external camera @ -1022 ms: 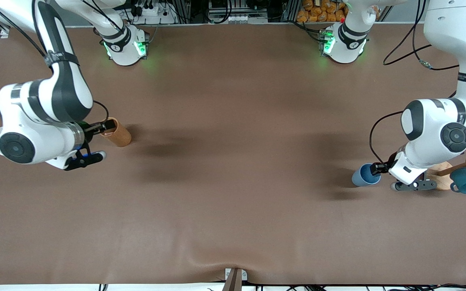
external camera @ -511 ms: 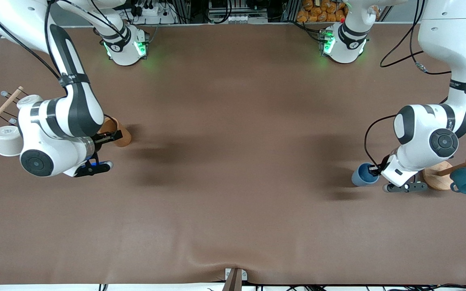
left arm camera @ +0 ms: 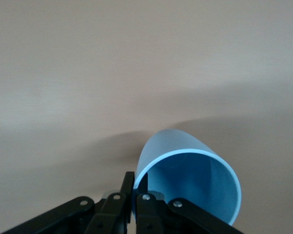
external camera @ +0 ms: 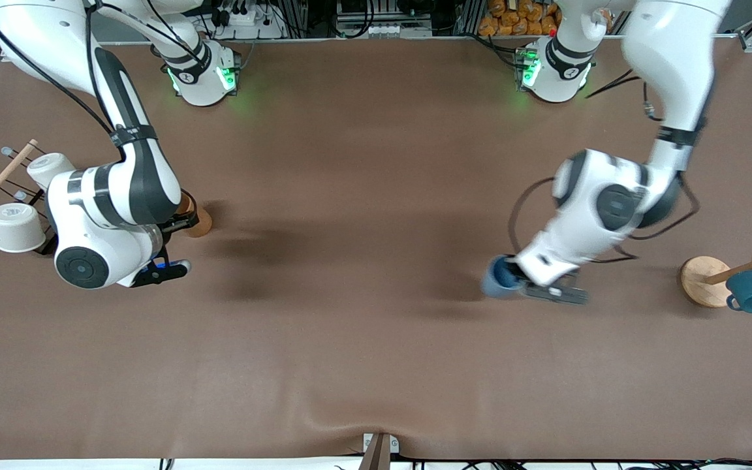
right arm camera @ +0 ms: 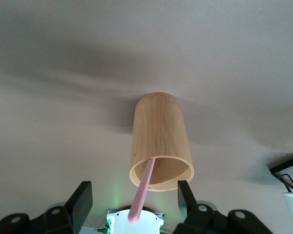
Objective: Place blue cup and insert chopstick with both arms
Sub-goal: 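Carry the blue cup with the left gripper toward the table middle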
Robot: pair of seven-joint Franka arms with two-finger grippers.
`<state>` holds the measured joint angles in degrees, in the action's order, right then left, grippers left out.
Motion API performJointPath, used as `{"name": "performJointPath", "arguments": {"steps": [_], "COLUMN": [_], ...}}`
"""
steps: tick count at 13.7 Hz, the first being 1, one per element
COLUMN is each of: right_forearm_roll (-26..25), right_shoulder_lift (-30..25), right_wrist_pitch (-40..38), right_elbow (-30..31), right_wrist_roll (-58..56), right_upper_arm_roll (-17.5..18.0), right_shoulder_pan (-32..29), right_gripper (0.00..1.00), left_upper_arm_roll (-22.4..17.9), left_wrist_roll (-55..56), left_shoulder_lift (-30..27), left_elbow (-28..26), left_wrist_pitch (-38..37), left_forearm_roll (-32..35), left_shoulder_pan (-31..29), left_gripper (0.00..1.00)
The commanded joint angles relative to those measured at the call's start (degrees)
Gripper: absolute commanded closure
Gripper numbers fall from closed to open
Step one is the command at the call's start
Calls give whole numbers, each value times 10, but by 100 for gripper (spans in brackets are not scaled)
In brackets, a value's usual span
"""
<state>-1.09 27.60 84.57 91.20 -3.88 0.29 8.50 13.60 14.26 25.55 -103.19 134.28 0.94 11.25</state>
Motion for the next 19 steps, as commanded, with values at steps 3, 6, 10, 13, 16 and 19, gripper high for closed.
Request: {"name": "performJointPath", "arguments": {"steps": [3, 6, 10, 13, 16, 19], "right_forearm_roll": [-11, -11, -10, -8, -10, -11], "right_shoulder_lift": [-1, -3, -4, -3, -1, 0], "right_wrist_pitch": [-17, -21, -30, -28, -27, -24], "right_elbow": [-6, -6, -7, -13, -19, -19], "right_wrist_roll": [-4, -6, -7, -5, -5, -5], "right_upper_arm_roll": [0, 0, 0, 0, 0, -1], "right_shoulder_pan": [1, 1, 1, -6, -4, -5], "right_gripper": [51, 51, 51, 58, 58, 58], "left_upper_arm_roll": [-8, -8, -8, -8, -8, -9], "left_wrist_roll": [144, 210, 291, 326, 334, 342], "left_shoulder_lift": [35, 63, 66, 65, 71, 61], "left_elbow": [51, 66, 63, 63, 63, 67], "left_wrist_pitch": [-29, -29, -40, -76, -83, -96], "left_forearm_roll": [12, 17, 20, 20, 20, 34], "left_shoulder_pan": [142, 185, 229, 249, 257, 257], "left_gripper": [100, 100, 100, 100, 67, 0]}}
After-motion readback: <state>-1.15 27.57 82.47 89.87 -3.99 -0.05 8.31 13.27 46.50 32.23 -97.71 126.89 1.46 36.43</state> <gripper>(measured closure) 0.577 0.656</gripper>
